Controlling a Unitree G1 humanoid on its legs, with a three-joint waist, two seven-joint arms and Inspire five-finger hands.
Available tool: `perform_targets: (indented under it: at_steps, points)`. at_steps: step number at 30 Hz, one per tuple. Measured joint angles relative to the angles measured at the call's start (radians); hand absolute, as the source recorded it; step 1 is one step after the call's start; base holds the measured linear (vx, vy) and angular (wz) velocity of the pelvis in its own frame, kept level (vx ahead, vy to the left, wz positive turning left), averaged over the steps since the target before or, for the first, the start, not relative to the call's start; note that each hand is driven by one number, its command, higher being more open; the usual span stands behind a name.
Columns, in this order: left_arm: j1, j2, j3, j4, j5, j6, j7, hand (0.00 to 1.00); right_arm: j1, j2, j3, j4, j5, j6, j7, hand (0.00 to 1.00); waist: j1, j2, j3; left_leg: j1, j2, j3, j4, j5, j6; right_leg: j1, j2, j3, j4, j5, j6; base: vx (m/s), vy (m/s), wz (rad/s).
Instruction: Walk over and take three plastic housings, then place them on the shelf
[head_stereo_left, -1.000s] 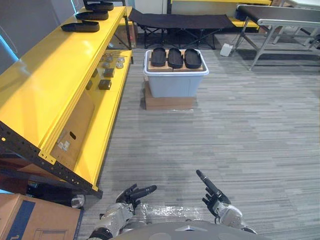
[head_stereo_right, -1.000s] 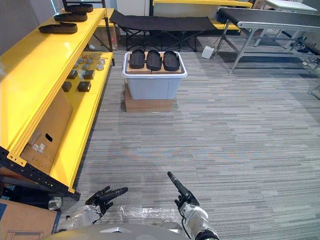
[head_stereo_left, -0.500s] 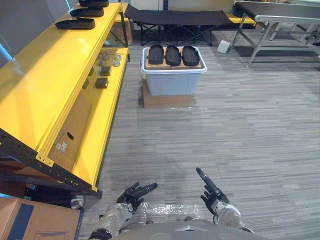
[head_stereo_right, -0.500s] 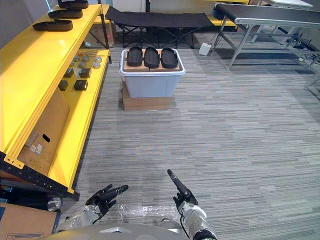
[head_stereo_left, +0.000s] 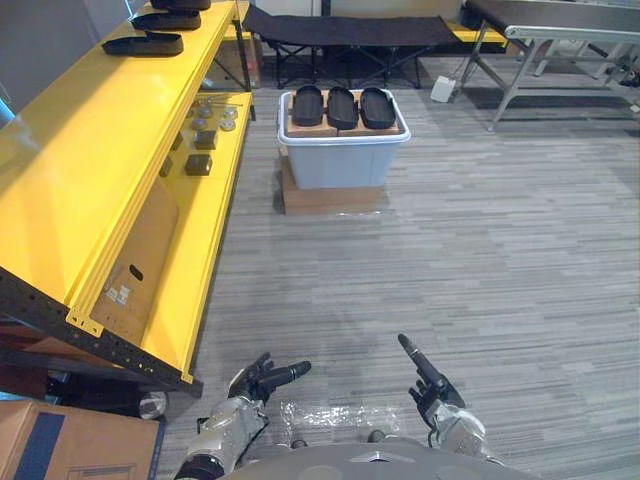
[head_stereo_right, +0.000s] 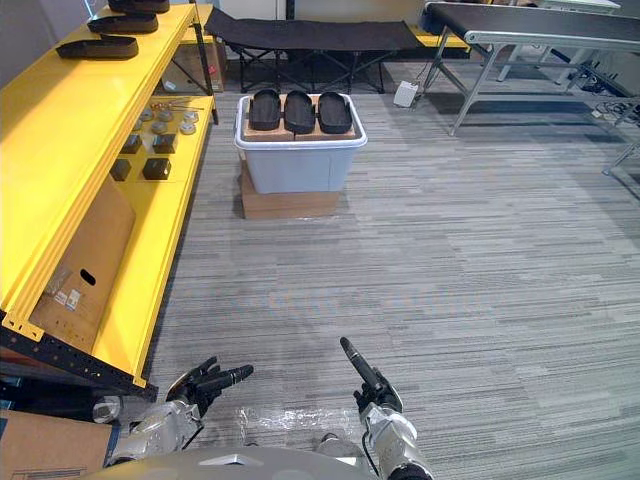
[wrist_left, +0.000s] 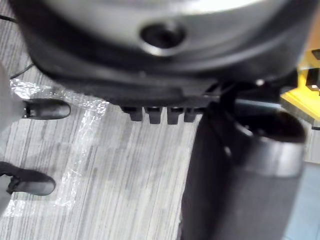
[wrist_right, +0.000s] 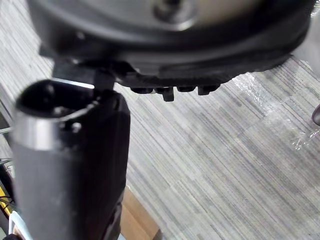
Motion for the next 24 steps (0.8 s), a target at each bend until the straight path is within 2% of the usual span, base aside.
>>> perform_targets:
  at_steps: [8, 10, 11, 12, 13, 14, 15, 18, 20, 21, 23, 24]
  points:
    - [0.000, -0.001, -0.008, -0.005, 0.003, 0.001, 0.015, 1.00, 0.005, 0.000, 0.002, -0.022, 0.000, 0.000, -0.001, 1.00, 0.000, 0.000, 0.000, -0.001, 0.001, 0.000, 0.003, 0.000, 0.000, -0.006, -0.002, 0.001, 0.015, -0.005, -0.005, -0.04, 0.001, 0.00]
    - [0.000, 0.001, -0.025, -0.015, 0.003, 0.002, 0.016, 1.00, 0.006, 0.006, 0.003, -0.035, 0.001, 0.002, -0.005, 1.00, 0.001, -0.003, 0.004, -0.008, 0.001, 0.000, 0.007, -0.012, -0.001, -0.059, -0.023, 0.000, 0.124, -0.056, -0.008, -0.03, 0.017, 0.00]
    - [0.000, 0.006, -0.032, -0.032, 0.002, 0.005, 0.016, 1.00, 0.006, 0.014, 0.006, -0.052, 0.001, 0.007, -0.014, 1.00, -0.001, -0.010, 0.014, -0.015, 0.003, 0.000, 0.025, -0.025, 0.007, -0.107, -0.041, 0.002, 0.235, -0.089, -0.009, 0.00, 0.000, 0.00]
    - [0.000, 0.005, -0.034, -0.043, 0.001, 0.006, 0.016, 1.00, 0.006, 0.016, 0.010, -0.058, 0.001, 0.008, -0.019, 1.00, -0.001, -0.011, 0.018, -0.023, 0.007, 0.003, 0.044, -0.037, 0.015, -0.144, -0.045, 0.005, 0.306, -0.097, -0.014, -0.02, 0.038, -0.11]
    - [0.001, 0.004, -0.039, -0.070, -0.003, 0.008, 0.015, 1.00, 0.001, 0.017, 0.026, -0.062, 0.001, 0.008, -0.022, 1.00, 0.003, -0.013, 0.030, -0.035, 0.020, 0.015, 0.081, -0.052, 0.010, -0.224, -0.067, 0.001, 0.458, -0.097, -0.016, -0.01, 0.043, -0.16]
    - [0.002, 0.005, -0.038, -0.094, -0.003, 0.008, 0.015, 1.00, -0.002, 0.017, 0.042, -0.063, 0.001, 0.008, -0.022, 1.00, 0.005, -0.020, 0.050, -0.030, 0.028, 0.021, 0.108, -0.068, 0.018, -0.268, -0.089, -0.013, 0.567, -0.090, -0.009, -0.01, 0.044, -0.18]
    - [0.002, 0.004, -0.042, -0.112, -0.010, 0.010, 0.018, 1.00, 0.002, 0.020, 0.055, -0.062, 0.001, 0.008, -0.021, 1.00, 0.003, -0.017, 0.071, -0.019, 0.039, 0.026, 0.140, -0.088, 0.028, -0.294, -0.105, -0.027, 0.621, -0.125, -0.040, 0.05, 0.040, -0.12]
    - [0.001, 0.007, -0.049, -0.139, -0.049, 0.024, 0.013, 1.00, 0.008, 0.016, 0.062, -0.065, -0.001, 0.002, -0.016, 1.00, -0.004, -0.014, 0.078, -0.001, 0.068, 0.023, 0.182, -0.122, 0.004, -0.301, -0.085, -0.035, 0.488, -0.126, -0.031, 0.11, -0.001, 0.01]
    - [0.001, 0.017, -0.051, -0.163, -0.086, 0.024, -0.003, 1.00, 0.016, 0.016, 0.061, -0.065, -0.057, -0.008, 0.005, 1.00, -0.004, -0.015, 0.080, -0.002, 0.094, 0.000, 0.221, -0.160, -0.033, -0.310, -0.065, -0.021, 0.329, -0.093, 0.008, 0.20, -0.072, 0.24]
    - [0.001, 0.019, -0.053, -0.164, -0.089, 0.024, -0.006, 1.00, 0.018, 0.015, 0.061, -0.065, -0.093, -0.013, 0.012, 1.00, -0.004, -0.016, 0.080, -0.001, 0.099, -0.007, 0.236, -0.172, -0.042, -0.308, -0.060, -0.009, 0.296, -0.083, 0.014, 0.23, -0.135, 0.28]
    - [0.004, 0.033, -0.071, -0.164, -0.090, 0.024, -0.010, 1.00, 0.018, 0.010, 0.082, -0.068, -0.157, -0.020, 0.042, 1.00, 0.003, -0.027, 0.077, 0.002, 0.111, -0.034, 0.292, -0.229, -0.079, -0.294, -0.055, 0.034, 0.235, -0.053, 0.007, 0.29, -0.252, 0.35]
    - [0.004, 0.034, -0.071, -0.164, -0.105, 0.022, -0.013, 1.00, 0.017, 0.009, 0.099, -0.080, -0.157, -0.020, 0.046, 1.00, 0.004, -0.034, 0.073, 0.001, 0.119, -0.052, 0.328, -0.267, -0.097, -0.285, -0.057, 0.044, 0.231, -0.047, -0.022, 0.30, -0.305, 0.37]
